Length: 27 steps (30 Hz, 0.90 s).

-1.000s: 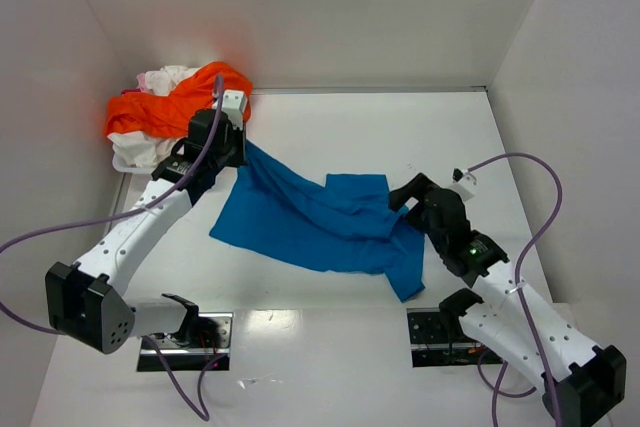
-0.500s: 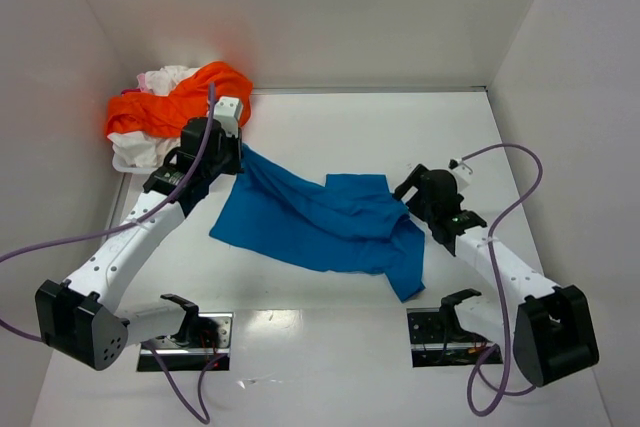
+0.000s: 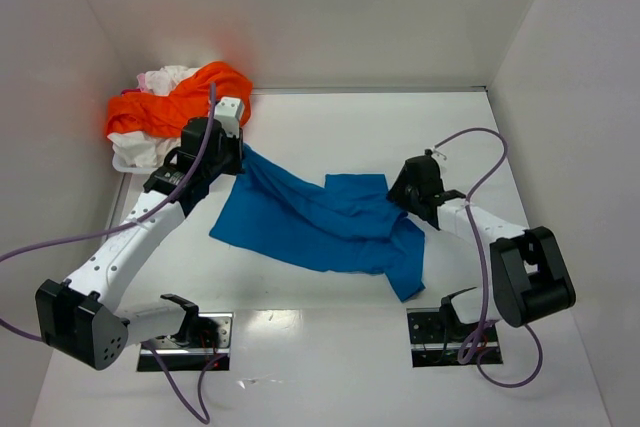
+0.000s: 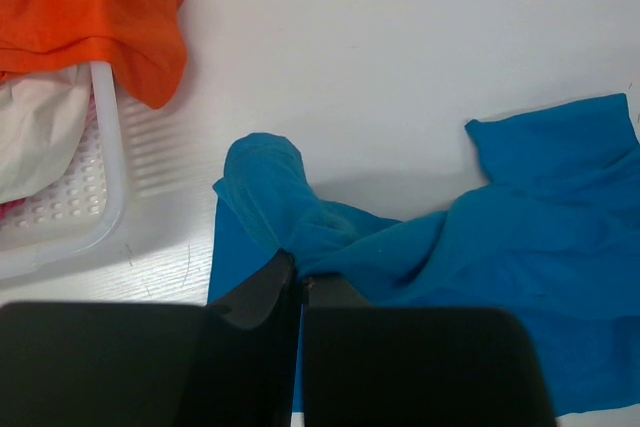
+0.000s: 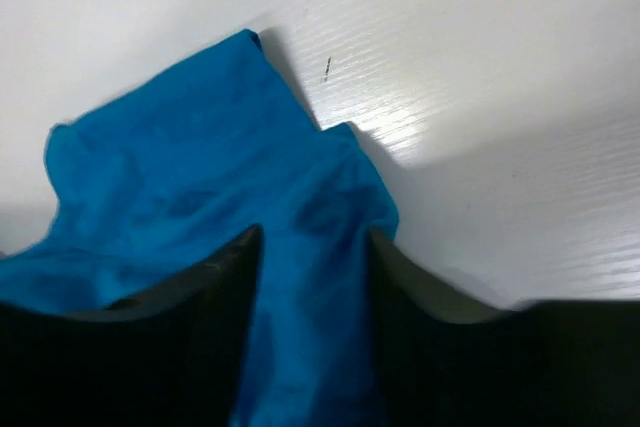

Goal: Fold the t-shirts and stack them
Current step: Flatten out the tshirt

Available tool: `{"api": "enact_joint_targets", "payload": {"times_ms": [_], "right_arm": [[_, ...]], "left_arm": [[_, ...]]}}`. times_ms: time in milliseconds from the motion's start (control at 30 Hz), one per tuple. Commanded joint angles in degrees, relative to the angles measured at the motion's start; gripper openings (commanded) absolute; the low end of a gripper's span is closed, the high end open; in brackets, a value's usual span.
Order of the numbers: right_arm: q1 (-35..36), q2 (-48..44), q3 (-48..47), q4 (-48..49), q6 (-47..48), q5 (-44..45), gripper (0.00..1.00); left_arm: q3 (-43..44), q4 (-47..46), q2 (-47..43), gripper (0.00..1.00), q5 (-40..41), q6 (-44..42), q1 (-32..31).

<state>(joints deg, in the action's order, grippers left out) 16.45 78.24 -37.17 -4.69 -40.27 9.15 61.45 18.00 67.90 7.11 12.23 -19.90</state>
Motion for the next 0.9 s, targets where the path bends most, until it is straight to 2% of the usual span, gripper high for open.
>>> {"api": "enact_joint_targets", "payload": {"times_ms": [0, 67, 100, 200, 400, 567, 667, 733, 867], "right_arm": [[-0.36, 0.6, -2.65, 1.35, 1.51, -0.62, 0.47], [-0.36, -0.1, -2.12, 1.87, 1.51, -1.15, 0.34], [-0.36, -0.1, -2.12, 1.88, 1.51, -1.15, 0.2], [-0.36, -0.1, -3.52, -0.04, 0.9, -1.15, 0.0], [-0.36, -5.27, -10.28, -5.06, 1.51, -2.2, 0.0], [-0.36, -18.44, -19.06, -9.19, 2.3, -3.78, 0.0], [-0.36, -21.98, -22.24, -13.75, 4.14, -5.45, 0.0], [-0.36, -25.23, -22.25, -15.78, 4.76, -7.55, 0.0], [-0.36, -29.63, -13.67, -19.91, 4.06, -16.16, 0.0]], "left_arm": [[-0.45, -2.62, 0.04, 0.0, -0.79, -0.1, 0.39], [-0.45, -2.62, 0.04, 0.0, -1.31, -0.1, 0.39], [-0.45, -2.62, 0.56, 0.0, -1.31, -0.1, 0.39], [-0.45, -2.62, 0.57, 0.0, -1.31, -0.1, 0.39], [-0.45, -2.62, 0.05, 0.0, -0.79, -0.1, 0.39], [0.07, -2.09, -1.1, 0.0, -0.26, 0.95, 0.91], [0.07, -2.09, -2.94, 0.0, -0.26, 1.48, 1.44], [0.07, -1.56, -3.82, 0.0, -0.78, 1.48, 1.97], [0.07, 0.54, -5.31, 0.0, -1.31, 1.48, 1.97]]}}
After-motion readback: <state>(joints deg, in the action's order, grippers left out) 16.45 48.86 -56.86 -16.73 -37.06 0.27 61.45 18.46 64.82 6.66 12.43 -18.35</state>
